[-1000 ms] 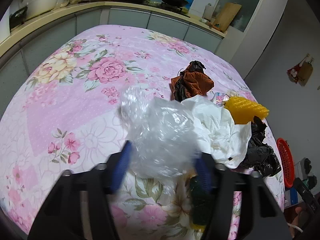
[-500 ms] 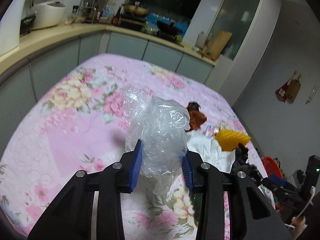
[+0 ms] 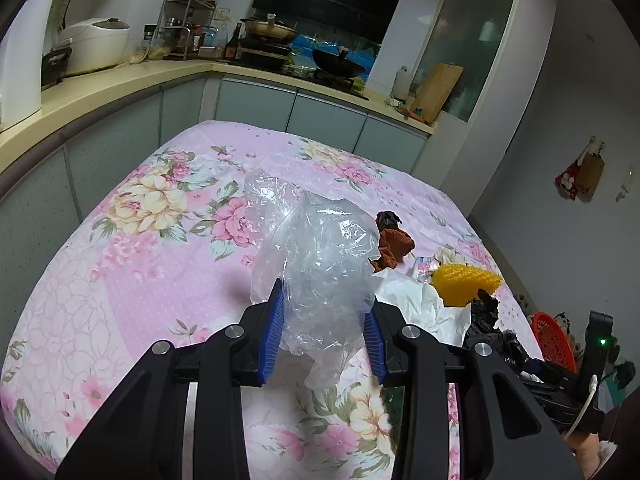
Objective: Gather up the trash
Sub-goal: 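Lift both held bags and carry them over the red wastebasket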
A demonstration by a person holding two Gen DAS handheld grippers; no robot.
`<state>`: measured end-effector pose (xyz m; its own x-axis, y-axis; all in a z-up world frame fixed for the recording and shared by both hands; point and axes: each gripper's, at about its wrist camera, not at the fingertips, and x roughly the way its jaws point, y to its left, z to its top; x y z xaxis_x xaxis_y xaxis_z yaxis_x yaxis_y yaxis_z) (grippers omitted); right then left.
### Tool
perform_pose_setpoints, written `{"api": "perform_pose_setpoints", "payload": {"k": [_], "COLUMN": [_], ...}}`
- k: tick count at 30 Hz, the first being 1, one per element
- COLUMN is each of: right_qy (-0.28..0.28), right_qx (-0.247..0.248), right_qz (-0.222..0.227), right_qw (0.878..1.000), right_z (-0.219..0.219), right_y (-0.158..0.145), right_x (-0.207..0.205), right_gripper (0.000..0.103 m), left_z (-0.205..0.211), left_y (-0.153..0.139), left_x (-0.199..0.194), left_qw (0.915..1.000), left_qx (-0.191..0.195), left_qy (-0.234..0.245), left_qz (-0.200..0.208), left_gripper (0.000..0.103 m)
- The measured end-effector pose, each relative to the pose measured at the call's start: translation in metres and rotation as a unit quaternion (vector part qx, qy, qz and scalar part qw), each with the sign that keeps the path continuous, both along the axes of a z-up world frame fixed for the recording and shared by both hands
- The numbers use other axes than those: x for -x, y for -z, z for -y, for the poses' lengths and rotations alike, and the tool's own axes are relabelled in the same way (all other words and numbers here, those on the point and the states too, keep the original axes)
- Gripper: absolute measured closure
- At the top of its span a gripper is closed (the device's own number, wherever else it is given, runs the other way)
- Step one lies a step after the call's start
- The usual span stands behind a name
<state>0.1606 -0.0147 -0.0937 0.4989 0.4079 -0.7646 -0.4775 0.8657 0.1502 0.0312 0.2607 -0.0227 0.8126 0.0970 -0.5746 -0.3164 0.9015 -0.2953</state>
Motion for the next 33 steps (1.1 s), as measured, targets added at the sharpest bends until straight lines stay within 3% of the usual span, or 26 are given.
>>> {"api": "perform_pose_setpoints", "payload": {"k": [2, 8, 22, 33], "right_qy": [-0.001, -0.001, 0.015, 0.054], "right_qx": [0.000, -0.008, -0.042, -0.061], "right_qz": [0.004, 0.003, 0.056, 0.097], "right_qw": [1.000, 1.000, 0.997, 0.992], "right_z": [0.002, 0.010, 0.038, 0.080], "right_y": [-0.002, -0.006, -0.052, -0.087], "right_x": [0.002, 0.005, 0.016, 0.010], "right_gripper": [0.049, 0.060, 0.060, 0.060], "left_z": [0.002, 0.011, 0.047, 0.108], "left_y": [0.000, -0.005, -0.039, -0.062], "left_x": [0.000, 0.002, 0.000, -0.034], "left_qw": [1.0000, 0.9999, 0.9977, 0.9900], "left_qx": [-0.002, -0.016, -0.048, -0.061], "left_qy": [0.000, 0.002, 0.028, 0.112], "left_qz": [-0.001, 0.003, 0.038, 0.062], "left_gripper": [0.069, 0.069, 0.069, 0.069]}}
